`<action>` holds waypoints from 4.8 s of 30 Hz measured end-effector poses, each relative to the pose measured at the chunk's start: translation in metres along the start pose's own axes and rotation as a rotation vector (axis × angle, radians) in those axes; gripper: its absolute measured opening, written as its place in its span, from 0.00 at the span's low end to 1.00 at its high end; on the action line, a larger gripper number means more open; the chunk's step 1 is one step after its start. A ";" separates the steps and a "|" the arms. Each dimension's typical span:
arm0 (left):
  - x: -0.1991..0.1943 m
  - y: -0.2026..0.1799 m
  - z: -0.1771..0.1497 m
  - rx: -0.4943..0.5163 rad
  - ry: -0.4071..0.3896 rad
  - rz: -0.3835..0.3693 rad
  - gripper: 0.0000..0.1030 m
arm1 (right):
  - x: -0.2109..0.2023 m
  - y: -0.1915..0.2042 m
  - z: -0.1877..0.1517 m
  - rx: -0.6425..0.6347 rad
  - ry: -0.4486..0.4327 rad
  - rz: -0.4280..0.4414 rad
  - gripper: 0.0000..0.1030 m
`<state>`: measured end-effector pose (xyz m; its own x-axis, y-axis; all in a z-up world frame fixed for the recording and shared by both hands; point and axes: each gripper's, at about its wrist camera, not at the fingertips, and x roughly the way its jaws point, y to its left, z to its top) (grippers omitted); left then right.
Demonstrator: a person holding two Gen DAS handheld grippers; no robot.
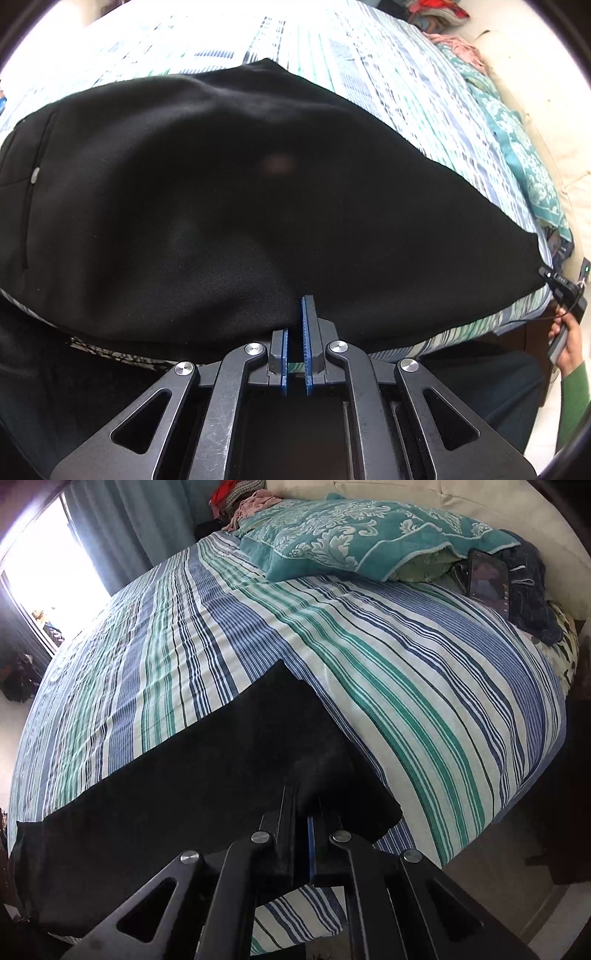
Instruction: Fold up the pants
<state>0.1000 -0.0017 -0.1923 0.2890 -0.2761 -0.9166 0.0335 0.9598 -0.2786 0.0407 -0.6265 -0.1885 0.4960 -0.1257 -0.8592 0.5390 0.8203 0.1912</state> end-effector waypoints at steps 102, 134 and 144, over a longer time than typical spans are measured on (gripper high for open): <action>0.025 0.052 0.031 0.190 -0.277 0.340 0.98 | 0.017 0.257 -0.112 -0.335 0.151 0.172 0.99; 0.008 0.047 0.038 0.157 -0.236 0.301 0.98 | -0.043 -0.014 -0.026 0.087 -0.177 0.126 0.95; -0.029 0.026 0.042 0.163 -0.283 0.240 0.98 | -0.047 -0.071 -0.031 0.192 -0.147 0.212 0.95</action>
<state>0.1330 0.0335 -0.1609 0.5587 -0.0405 -0.8284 0.0778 0.9970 0.0037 -0.0423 -0.6614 -0.1767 0.6964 -0.0539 -0.7157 0.5249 0.7183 0.4566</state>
